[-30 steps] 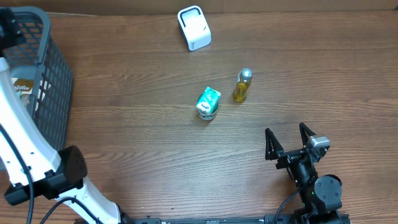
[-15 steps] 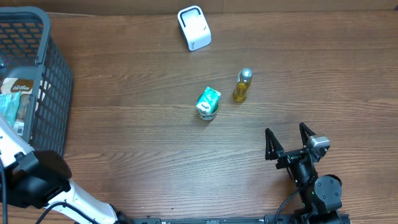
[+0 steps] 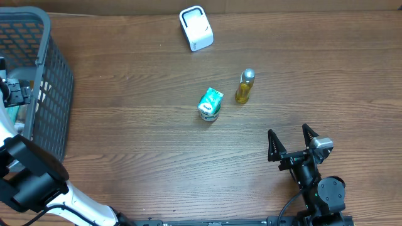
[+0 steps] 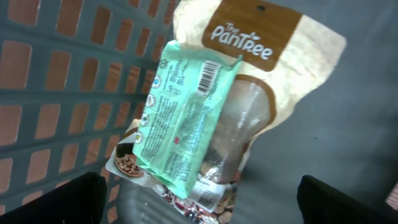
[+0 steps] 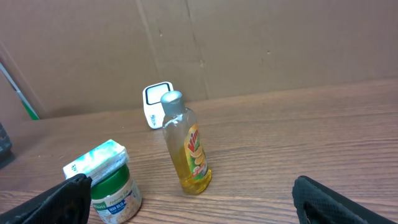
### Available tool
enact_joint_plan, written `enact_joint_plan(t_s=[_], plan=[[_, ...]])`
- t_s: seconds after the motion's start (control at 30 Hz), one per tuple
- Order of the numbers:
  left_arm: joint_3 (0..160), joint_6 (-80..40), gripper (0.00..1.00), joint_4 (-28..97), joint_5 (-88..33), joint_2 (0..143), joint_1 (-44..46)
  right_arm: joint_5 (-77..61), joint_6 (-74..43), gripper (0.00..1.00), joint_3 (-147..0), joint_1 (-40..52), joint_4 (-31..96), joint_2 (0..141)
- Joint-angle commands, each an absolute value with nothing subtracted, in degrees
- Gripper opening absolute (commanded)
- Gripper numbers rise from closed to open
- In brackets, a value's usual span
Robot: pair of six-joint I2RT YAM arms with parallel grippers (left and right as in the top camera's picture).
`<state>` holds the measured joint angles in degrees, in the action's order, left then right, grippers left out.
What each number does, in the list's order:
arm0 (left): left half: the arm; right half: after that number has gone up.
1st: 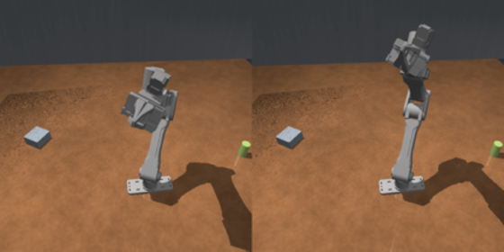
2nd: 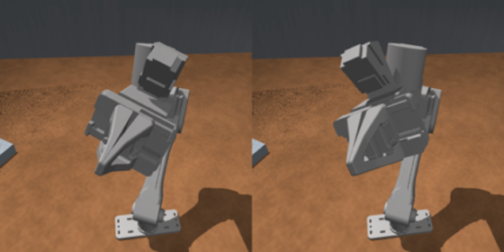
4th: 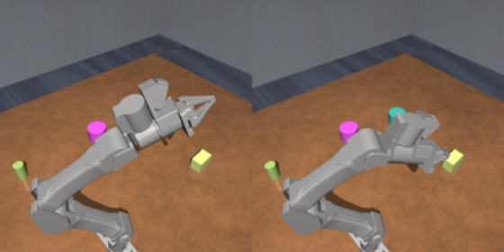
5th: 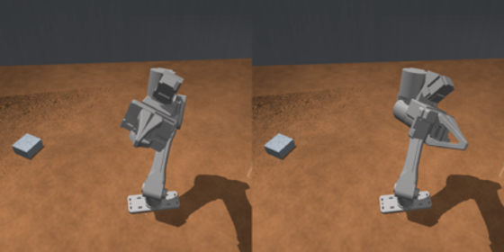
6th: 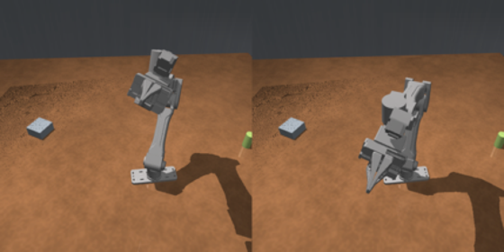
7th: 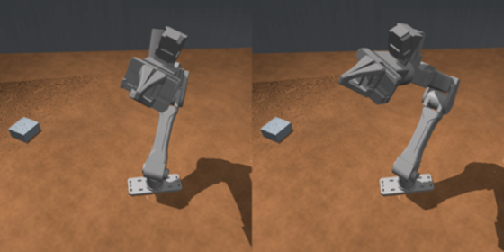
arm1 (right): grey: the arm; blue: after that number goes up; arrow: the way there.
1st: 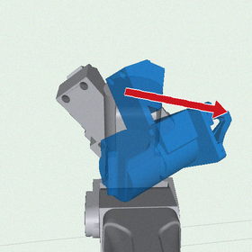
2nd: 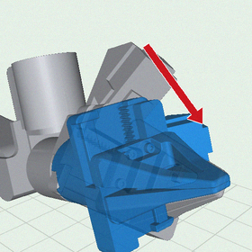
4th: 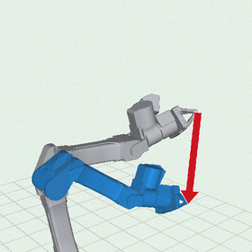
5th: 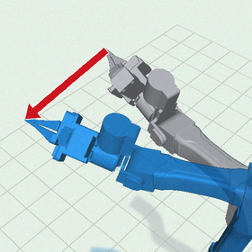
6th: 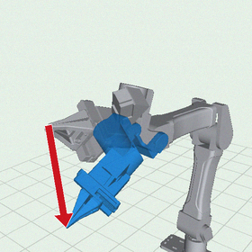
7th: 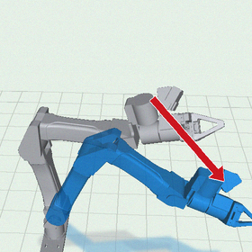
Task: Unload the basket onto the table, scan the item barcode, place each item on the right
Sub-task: 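Release the jar and return the left gripper to the basket, then reach the left gripper toward the mint-green packet in the basket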
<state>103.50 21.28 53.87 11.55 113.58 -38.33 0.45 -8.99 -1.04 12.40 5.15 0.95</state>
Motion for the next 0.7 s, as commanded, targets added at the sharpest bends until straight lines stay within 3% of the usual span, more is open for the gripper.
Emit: enact_joint_plan(t_s=[0.0, 0.17, 0.67], plan=[[102.3, 24.6, 1.00, 50.8, 8.3, 113.1, -40.4, 0.9, -9.2, 1.00, -0.5, 12.3, 4.8, 0.7], [102.3, 30.9, 1.00, 49.5, -1.1, 114.2, -42.1, 0.9, -9.2, 1.00, -0.5, 12.3, 4.8, 0.7], [102.3, 36.5, 1.00, 48.0, -1.1, 126.4, -42.8, 0.9, -9.2, 1.00, -0.5, 12.3, 4.8, 0.7]])
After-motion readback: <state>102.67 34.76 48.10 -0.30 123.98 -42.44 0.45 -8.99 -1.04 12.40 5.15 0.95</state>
